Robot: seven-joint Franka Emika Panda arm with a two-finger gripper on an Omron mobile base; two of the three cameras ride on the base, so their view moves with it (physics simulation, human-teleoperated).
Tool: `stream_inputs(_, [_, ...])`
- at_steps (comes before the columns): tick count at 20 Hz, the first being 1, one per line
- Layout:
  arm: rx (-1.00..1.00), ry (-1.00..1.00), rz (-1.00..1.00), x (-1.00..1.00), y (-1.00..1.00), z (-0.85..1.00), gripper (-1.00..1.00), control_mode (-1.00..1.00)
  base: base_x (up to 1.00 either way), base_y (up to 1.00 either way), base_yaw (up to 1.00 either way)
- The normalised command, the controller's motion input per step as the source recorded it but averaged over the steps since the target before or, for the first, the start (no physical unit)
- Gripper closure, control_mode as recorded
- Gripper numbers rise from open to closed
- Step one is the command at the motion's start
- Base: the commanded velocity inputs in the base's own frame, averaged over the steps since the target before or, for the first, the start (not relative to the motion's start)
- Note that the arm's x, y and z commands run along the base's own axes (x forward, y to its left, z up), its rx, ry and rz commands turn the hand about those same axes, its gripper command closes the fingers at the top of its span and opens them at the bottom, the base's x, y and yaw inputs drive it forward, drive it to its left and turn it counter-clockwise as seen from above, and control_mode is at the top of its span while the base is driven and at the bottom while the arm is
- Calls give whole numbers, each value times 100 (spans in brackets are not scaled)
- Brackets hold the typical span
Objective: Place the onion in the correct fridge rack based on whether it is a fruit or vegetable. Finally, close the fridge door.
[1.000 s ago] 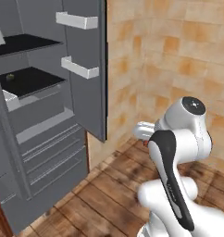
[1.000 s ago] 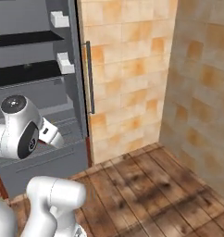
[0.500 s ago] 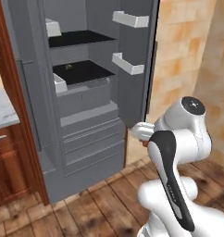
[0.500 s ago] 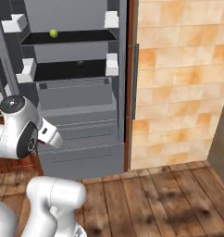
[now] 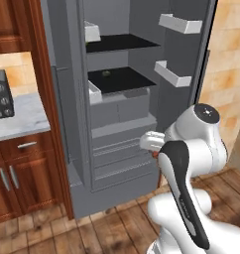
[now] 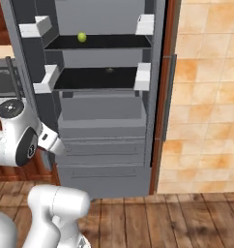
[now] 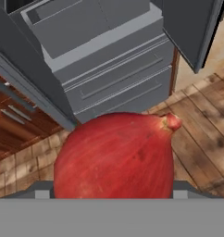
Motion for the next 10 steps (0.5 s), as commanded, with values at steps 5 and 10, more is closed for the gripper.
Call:
stream_inputs(5, [0,0,0,0,0,0,100,100,85,-6,13])
stream_inputs(10, [0,0,0,0,0,0,100,100,37,-47,6])
